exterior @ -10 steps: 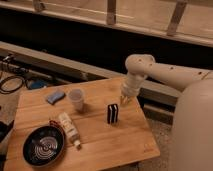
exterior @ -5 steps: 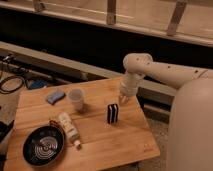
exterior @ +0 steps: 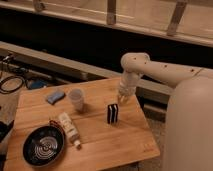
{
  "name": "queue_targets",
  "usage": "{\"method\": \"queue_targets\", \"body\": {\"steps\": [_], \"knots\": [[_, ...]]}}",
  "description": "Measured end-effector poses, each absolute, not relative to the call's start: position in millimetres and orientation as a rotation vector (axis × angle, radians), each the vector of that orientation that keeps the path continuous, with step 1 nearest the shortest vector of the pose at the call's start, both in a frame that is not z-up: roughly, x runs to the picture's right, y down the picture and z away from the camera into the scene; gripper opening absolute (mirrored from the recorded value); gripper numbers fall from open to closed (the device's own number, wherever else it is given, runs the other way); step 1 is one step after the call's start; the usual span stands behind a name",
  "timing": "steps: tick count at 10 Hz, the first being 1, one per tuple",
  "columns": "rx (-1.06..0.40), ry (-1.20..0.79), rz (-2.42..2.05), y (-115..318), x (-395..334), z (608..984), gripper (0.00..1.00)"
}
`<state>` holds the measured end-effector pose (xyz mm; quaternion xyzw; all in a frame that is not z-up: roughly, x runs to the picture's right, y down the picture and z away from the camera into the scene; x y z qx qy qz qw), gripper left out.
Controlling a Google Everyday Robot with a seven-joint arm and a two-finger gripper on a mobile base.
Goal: Knock the eraser over
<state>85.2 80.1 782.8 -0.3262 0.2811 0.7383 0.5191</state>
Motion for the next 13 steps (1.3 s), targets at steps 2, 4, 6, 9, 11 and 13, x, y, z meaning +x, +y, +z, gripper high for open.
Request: {"method": "queue_targets", "body": {"steps": [2,4,6,9,11,13], "knots": [[-0.786,0.681,1.760,81,82,784,0.02],[-0.787,0.687,1.752,82,81,784,0.02],[-0.792,0.692,1.735,81,75,785,0.02],[-0.795,0.701,1.721,82,71,787,0.02],[-0.798,0.705,1.710,83,68,787,0.02],[-0.802,0.710,1.698,84,64,789,0.02]]}}
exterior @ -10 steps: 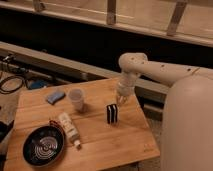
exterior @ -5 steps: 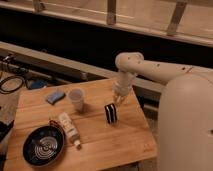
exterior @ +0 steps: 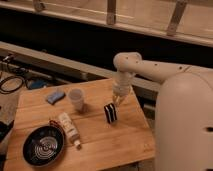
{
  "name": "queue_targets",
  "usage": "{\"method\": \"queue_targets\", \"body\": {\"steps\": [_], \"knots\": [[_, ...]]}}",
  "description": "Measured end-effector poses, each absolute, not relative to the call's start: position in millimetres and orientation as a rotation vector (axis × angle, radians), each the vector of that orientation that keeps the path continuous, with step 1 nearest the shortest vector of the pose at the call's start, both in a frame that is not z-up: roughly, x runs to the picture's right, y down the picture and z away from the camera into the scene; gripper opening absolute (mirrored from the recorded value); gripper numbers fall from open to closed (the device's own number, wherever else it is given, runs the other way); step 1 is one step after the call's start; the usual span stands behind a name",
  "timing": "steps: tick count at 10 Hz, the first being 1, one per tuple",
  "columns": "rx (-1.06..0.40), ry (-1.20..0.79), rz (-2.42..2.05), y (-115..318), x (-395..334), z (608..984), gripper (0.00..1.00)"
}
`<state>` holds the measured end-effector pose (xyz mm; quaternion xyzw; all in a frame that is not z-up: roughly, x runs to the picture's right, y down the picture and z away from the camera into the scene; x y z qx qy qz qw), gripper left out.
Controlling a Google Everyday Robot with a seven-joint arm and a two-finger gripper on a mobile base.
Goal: Knock the eraser over
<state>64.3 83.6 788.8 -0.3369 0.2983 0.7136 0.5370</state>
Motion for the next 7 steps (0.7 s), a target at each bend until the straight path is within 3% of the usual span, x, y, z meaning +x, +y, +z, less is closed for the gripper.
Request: {"method": "queue_targets", "body": {"steps": [7], "knots": [[-0.812,0.723,1.673,85.5,59.8,792.9,0.02]]}}
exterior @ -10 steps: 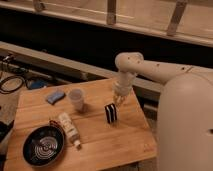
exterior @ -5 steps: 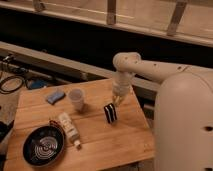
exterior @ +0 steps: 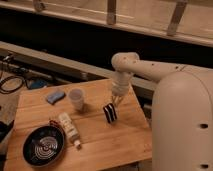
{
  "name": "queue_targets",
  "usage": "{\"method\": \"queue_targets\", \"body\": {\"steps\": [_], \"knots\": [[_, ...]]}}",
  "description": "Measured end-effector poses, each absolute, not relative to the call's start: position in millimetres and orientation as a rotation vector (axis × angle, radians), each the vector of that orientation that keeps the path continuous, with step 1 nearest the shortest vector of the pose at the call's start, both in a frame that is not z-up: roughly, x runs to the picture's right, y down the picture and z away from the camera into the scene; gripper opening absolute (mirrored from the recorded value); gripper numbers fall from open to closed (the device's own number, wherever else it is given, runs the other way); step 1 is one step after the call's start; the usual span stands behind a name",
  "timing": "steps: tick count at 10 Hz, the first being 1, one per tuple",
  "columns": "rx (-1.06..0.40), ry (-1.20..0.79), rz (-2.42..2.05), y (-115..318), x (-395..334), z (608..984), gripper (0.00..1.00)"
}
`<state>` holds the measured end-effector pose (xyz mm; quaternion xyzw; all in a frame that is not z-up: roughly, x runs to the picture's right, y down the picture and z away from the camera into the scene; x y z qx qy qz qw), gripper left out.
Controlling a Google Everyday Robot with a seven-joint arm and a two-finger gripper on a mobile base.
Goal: Knock the eraser over
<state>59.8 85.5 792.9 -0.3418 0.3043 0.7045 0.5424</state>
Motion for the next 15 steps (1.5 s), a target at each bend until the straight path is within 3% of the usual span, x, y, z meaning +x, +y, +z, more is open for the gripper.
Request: {"method": "queue_targets", "body": {"steps": [15], "knots": [[-0.837,0.748,1.594,83,31,799,0.02]]}}
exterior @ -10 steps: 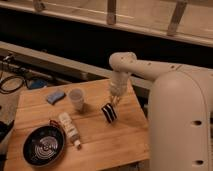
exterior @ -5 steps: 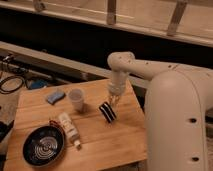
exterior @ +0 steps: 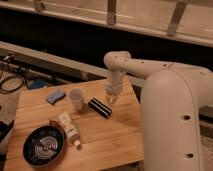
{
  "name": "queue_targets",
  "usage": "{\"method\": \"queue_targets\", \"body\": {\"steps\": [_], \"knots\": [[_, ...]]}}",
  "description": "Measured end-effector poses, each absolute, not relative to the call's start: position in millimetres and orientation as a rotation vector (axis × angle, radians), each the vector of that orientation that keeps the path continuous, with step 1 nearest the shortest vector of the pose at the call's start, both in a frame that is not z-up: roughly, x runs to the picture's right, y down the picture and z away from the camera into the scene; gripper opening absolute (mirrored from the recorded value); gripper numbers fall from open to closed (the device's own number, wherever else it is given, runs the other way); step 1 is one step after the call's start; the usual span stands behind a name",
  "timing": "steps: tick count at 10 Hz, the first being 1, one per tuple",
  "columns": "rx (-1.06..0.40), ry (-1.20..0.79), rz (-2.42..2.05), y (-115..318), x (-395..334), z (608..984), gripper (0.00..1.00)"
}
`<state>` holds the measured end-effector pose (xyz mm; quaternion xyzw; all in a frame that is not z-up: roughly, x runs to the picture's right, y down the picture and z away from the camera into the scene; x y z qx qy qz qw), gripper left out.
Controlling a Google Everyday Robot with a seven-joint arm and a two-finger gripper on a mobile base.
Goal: Knock the eraser over
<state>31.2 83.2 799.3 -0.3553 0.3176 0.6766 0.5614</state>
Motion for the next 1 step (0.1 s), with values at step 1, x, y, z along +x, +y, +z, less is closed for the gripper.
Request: {"method": "queue_targets", "body": {"steps": [1], "knots": [[-0.838,0.749,1.586,80.9,26.5,799.5,0.02]]}}
